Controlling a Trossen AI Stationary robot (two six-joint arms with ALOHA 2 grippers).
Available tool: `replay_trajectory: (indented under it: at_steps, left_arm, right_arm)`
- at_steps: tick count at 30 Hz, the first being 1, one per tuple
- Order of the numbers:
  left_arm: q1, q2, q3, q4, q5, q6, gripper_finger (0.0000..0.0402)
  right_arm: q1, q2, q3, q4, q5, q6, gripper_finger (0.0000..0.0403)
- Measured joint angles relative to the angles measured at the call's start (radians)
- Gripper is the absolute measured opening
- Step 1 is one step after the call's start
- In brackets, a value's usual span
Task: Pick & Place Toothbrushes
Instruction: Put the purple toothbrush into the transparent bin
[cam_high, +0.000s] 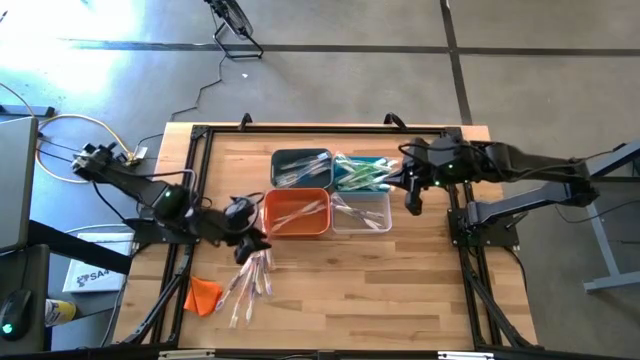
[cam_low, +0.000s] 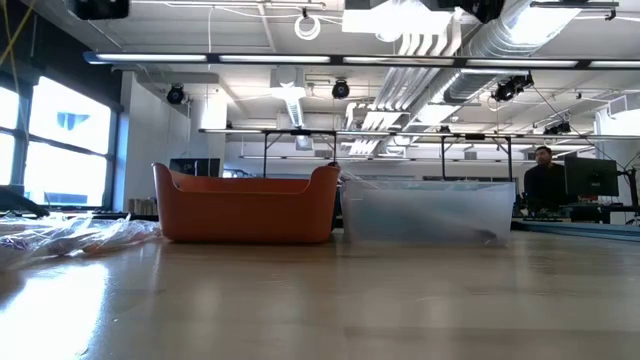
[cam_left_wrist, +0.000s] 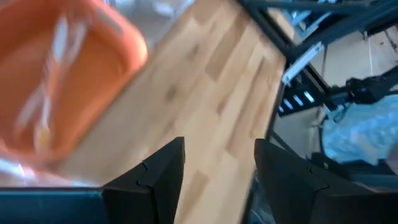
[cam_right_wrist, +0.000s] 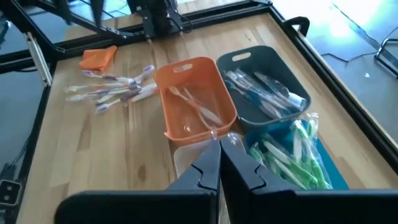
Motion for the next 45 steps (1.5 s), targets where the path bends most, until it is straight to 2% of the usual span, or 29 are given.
replay_trajectory:
  at_steps: [9, 16, 22, 25, 30, 45]
  left_arm:
    - [-0.174, 0.031, 0.000, -0.110, 0.090, -0.353, 0.0191]
    - [-0.285, 0.141, 0.000, -0.166, 0.183, -0.588, 0.0191]
    - [-0.357, 0.252, 0.000, -0.181, 0.194, -0.736, 0.0191]
    - [-0.379, 0.311, 0.001, -0.205, 0.205, -0.786, 0.0191]
    - [-0.384, 0.400, 0.001, -0.295, 0.288, -0.857, 0.0191]
    - [-0.381, 0.550, 0.002, -0.333, 0.280, -0.855, 0.0191]
  right_arm:
    - [0.000, 0.000, -0.096, 0.094, 0.000, -0.001, 0.0002]
    - [0.000, 0.000, -0.181, 0.172, 0.000, 0.024, 0.0002]
    - [-0.004, 0.000, -0.212, 0.253, 0.000, 0.025, 0.0002]
    - [-0.016, 0.000, -0.213, 0.268, 0.000, 0.025, 0.0002]
    - [-0.036, 0.000, -0.213, 0.270, 0.000, 0.025, 0.0002]
    - [-0.048, 0.000, -0.213, 0.269, -0.006, 0.025, 0.0002]
